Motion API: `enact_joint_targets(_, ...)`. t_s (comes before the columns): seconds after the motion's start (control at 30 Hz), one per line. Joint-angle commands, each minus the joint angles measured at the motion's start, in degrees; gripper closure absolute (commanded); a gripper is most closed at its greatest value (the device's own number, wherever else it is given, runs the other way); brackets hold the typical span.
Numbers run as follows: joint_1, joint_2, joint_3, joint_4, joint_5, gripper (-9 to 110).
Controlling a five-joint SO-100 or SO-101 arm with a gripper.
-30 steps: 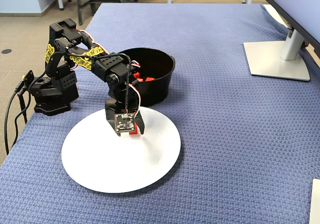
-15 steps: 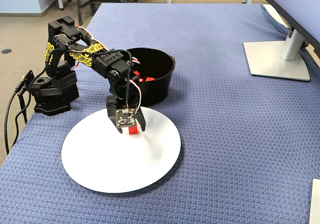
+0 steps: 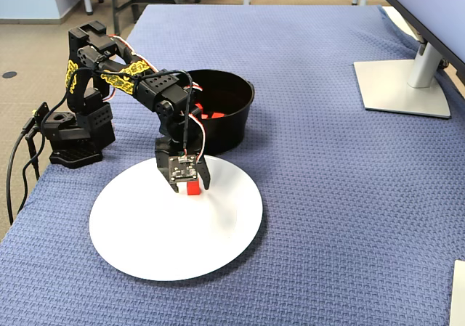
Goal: Pick up the red cubes from the white plate and place them in the black recipient
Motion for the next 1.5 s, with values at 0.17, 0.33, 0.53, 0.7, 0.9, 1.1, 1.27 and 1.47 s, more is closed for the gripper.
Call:
enact_joint_targets(0.17,-1.41,7.56,2.9,-2.99,1.49,84)
enact_joint_targets(0.33,-1.41,7.47,2.99,-3.16,1.41,85)
enact_joint_targets(0.53,-1.49,6.33,2.64,-3.25,1.14,85)
enact_joint_targets(0.7,-1.49,5.71,2.55,-3.34,0.88,86)
enact_joint_targets(0.9,-1.58,5.19,2.81,-3.6,0.53,95)
enact_joint_targets(1.1,-1.32,5.01,2.72,-4.39,1.05,101)
enact_joint_targets(1.27,-0.26,7.21,1.93,-3.6,3.16,102)
enact_joint_targets(1.47,3.69,17.93,-4.22,3.6,11.6,102)
